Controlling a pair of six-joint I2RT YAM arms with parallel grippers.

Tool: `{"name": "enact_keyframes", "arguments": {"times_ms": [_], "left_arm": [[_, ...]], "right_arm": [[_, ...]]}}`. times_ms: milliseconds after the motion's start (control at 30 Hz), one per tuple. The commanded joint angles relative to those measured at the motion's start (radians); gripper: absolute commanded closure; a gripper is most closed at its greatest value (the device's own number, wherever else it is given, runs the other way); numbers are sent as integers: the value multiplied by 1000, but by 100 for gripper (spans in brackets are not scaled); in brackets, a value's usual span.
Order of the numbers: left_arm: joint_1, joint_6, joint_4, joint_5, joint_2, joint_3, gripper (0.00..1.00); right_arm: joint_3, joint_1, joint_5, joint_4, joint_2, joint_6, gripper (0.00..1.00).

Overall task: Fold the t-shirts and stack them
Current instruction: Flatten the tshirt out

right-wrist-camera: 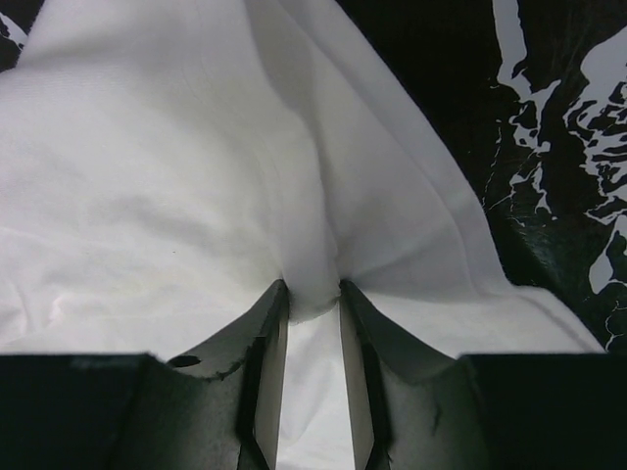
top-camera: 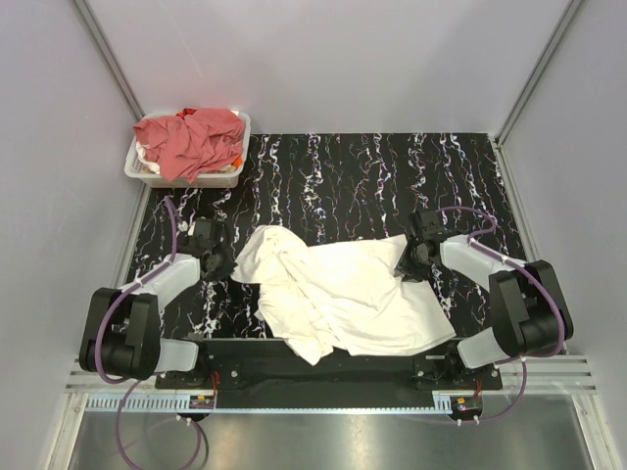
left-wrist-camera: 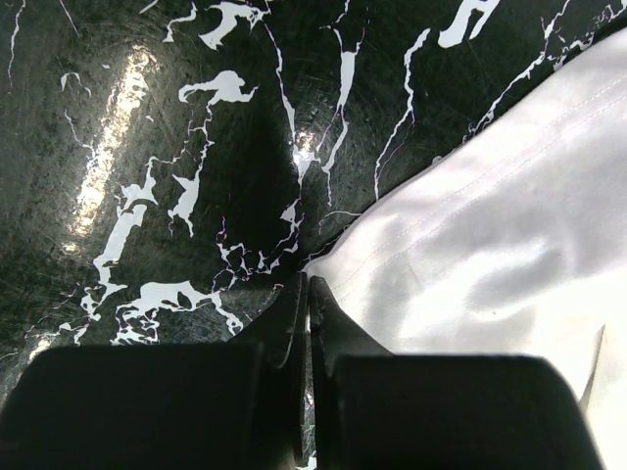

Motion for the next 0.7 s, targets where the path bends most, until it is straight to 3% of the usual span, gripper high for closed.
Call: {"name": "enact_keyframes", "arguments": {"times_ms": [0, 333, 467, 667], "left_arm": [[4, 10, 34, -5, -19, 1, 100], [4, 13, 34, -4, -18, 2, 100], [4, 13, 34, -4, -16, 4, 100], [4, 60, -75, -50, -102, 68, 100]], "right_arm": [[41, -1, 14, -23, -33, -18, 66], [68, -4, 22, -34, -23, -32, 82], [76, -5, 20, -38, -18, -34, 98], [156, -10, 51, -141, -88, -54, 100]]}}
